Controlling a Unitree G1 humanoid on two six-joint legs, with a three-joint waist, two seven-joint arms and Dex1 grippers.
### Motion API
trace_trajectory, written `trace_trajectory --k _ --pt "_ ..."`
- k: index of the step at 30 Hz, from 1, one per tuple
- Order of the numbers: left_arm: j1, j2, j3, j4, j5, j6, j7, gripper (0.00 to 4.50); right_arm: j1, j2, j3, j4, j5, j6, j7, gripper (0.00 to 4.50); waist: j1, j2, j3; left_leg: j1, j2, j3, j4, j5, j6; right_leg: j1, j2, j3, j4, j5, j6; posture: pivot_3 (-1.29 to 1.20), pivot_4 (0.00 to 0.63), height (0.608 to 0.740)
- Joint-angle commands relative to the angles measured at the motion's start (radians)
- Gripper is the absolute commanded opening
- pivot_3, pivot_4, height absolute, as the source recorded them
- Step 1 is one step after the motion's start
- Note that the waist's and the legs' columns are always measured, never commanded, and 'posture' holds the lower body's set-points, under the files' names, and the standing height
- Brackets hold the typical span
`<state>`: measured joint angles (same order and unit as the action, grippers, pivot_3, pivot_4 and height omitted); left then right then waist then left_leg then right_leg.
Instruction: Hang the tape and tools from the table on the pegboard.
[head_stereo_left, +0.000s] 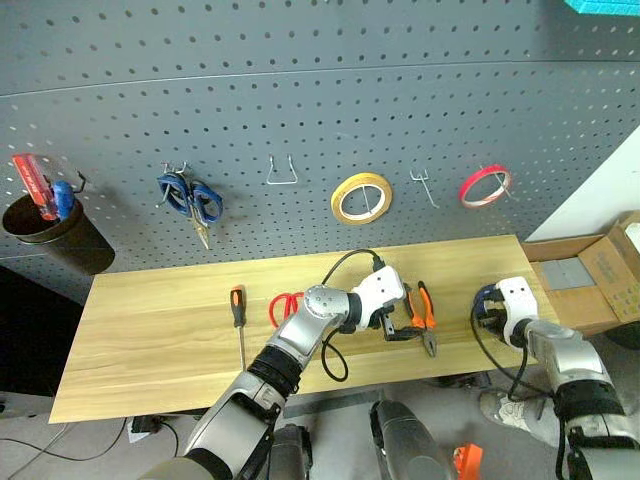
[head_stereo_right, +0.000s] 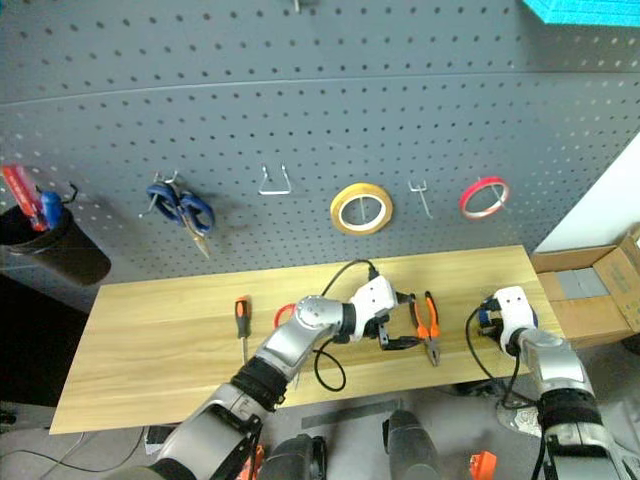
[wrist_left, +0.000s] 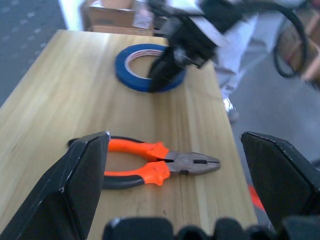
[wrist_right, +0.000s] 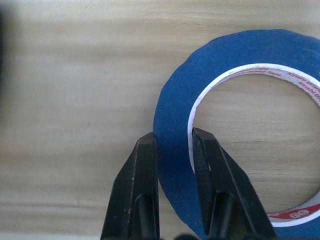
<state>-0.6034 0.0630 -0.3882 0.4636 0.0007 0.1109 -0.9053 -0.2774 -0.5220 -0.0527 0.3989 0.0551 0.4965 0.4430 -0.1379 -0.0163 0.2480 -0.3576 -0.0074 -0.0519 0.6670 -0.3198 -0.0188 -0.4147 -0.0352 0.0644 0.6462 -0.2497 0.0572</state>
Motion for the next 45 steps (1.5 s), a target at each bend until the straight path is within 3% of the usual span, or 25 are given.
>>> trace_trajectory --k 1,4,9,13,16,20,23,32,38,45 --pt "0.017 0.021 0.041 -0.157 -0.068 0.133 -0.021 4.50 0.102 0.005 0.069 -0.235 -0.078 -0.092 -0.043 0.40 -0.001 0.007 -0.013 -0.008 0.000 0.000 0.002 0.001 -0.001 -0.007 0.000 0.000 0.002 0.000 0.000 -0.20 0.139 0.740" --pt "0.109 0.118 0.044 -0.322 -0.089 0.224 -0.058 4.50 0.216 0.036 0.115 -0.424 -0.113 -0.100 -0.078 0.40 -0.010 0.016 -0.031 -0.011 -0.001 0.003 0.004 0.001 -0.002 -0.011 -0.001 0.002 0.002 0.001 0.001 -0.21 0.114 0.740" --pt "0.302 0.249 0.109 -0.621 -0.153 0.359 -0.024 4.50 0.357 0.066 0.172 -0.584 -0.221 -0.227 -0.169 0.40 -0.014 0.017 -0.071 -0.007 -0.001 0.001 0.001 0.001 -0.004 -0.009 0.000 0.003 0.003 0.001 0.001 -0.22 0.086 0.740" --pt "0.394 0.270 0.210 -0.815 -0.226 0.510 0.072 4.50 0.390 0.060 0.198 -0.620 -0.329 -0.414 -0.267 0.40 -0.008 0.015 -0.082 -0.007 -0.003 0.002 0.011 0.000 -0.002 -0.004 0.001 0.004 0.003 0.004 0.007 -0.22 0.072 0.740" --pt "0.397 0.265 0.273 -0.900 -0.266 0.598 0.145 4.50 0.380 0.050 0.222 -0.604 -0.400 -0.574 -0.323 0.40 -0.006 0.006 -0.095 -0.006 -0.005 0.002 0.014 0.000 -0.001 -0.002 0.001 0.006 0.001 0.008 0.011 -0.20 0.064 0.740" --pt "0.363 0.265 0.304 -0.937 -0.281 0.641 0.212 4.50 0.271 0.076 0.262 -0.503 -0.460 -0.694 -0.370 0.40 -0.008 0.000 -0.116 0.004 -0.004 0.002 0.014 0.000 0.000 0.008 0.003 0.006 0.000 0.009 0.010 -0.17 0.054 0.740" --pt "0.330 0.260 0.296 -0.901 -0.279 0.630 0.241 4.50 0.152 0.141 0.257 -0.401 -0.407 -0.726 -0.369 0.40 -0.009 -0.005 -0.122 0.010 -0.003 0.003 0.014 0.000 0.000 0.013 0.005 0.008 0.000 0.010 0.009 -0.14 0.048 0.740" --pt "0.267 0.260 0.245 -0.802 -0.282 0.576 0.229 4.50 -0.108 0.197 0.256 -0.106 -0.316 -0.800 -0.255 0.40 0.001 -0.004 -0.132 0.010 0.000 0.002 0.013 0.001 -0.002 0.011 0.012 0.007 0.001 0.013 0.002 -0.10 0.042 0.740" --pt "0.247 0.275 0.231 -0.767 -0.278 0.545 0.226 4.50 -0.185 0.204 0.224 0.018 -0.241 -0.724 -0.168 0.40 0.000 -0.004 -0.133 0.009 0.001 0.002 0.012 0.001 -0.002 0.010 0.010 0.008 0.000 0.013 0.003 -0.10 0.041 0.740" --pt "0.230 0.281 0.223 -0.739 -0.276 0.522 0.214 4.50 -0.129 0.233 0.200 -0.061 -0.190 -0.617 -0.147 2.68 0.000 -0.001 -0.138 0.009 0.001 0.002 0.012 0.001 -0.001 0.010 0.010 0.008 0.001 0.013 0.003 -0.10 0.049 0.740"
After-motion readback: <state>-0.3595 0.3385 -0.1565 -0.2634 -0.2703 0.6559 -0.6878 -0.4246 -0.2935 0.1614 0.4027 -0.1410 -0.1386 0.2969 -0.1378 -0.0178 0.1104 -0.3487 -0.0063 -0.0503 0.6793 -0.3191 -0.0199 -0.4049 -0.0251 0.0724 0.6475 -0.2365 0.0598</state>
